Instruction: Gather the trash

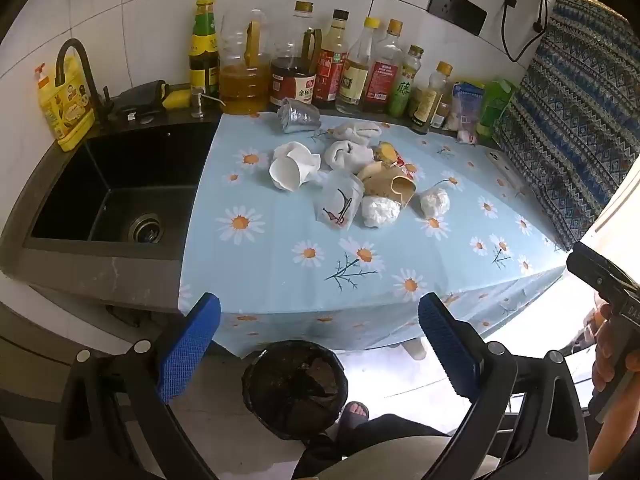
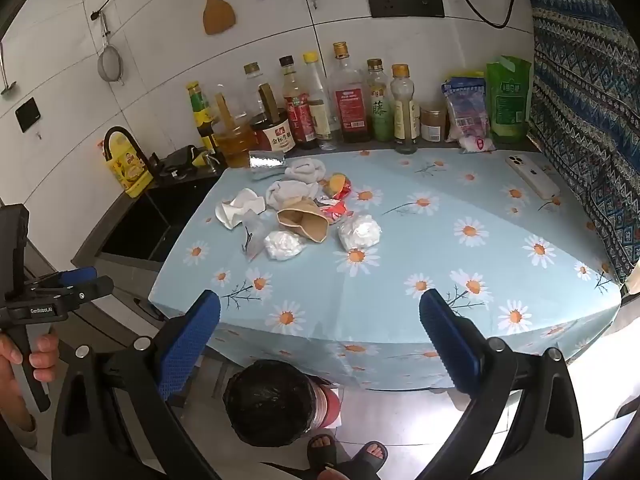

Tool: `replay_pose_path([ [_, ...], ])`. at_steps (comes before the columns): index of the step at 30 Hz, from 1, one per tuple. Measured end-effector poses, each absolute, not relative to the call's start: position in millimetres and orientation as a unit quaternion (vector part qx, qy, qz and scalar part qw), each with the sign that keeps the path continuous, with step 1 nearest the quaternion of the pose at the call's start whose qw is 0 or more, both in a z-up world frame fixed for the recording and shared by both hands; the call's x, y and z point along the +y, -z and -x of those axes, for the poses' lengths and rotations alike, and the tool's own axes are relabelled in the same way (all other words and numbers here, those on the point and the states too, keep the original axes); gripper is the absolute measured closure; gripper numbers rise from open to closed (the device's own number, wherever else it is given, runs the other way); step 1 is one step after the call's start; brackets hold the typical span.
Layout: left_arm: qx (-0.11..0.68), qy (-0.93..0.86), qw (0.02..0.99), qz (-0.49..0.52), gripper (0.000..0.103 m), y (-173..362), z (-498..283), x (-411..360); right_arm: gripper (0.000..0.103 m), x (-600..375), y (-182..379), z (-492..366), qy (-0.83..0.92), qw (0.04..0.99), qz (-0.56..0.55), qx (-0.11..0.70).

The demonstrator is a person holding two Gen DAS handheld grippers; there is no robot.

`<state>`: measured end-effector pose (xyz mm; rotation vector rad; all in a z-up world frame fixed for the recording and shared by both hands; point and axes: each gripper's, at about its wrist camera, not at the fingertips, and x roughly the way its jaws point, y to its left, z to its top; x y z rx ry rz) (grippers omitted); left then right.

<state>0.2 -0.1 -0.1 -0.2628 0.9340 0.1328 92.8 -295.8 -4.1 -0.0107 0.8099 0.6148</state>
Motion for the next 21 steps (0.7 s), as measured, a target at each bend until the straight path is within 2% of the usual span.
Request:
replay_pose_path([
  [21, 0.448, -0.067, 0.882, 0.13, 0.007, 0.2, 4.2, 5.4, 0.004, -290.8, 9.6, -88.2, -0.298, 0.871, 0.001, 0.391],
])
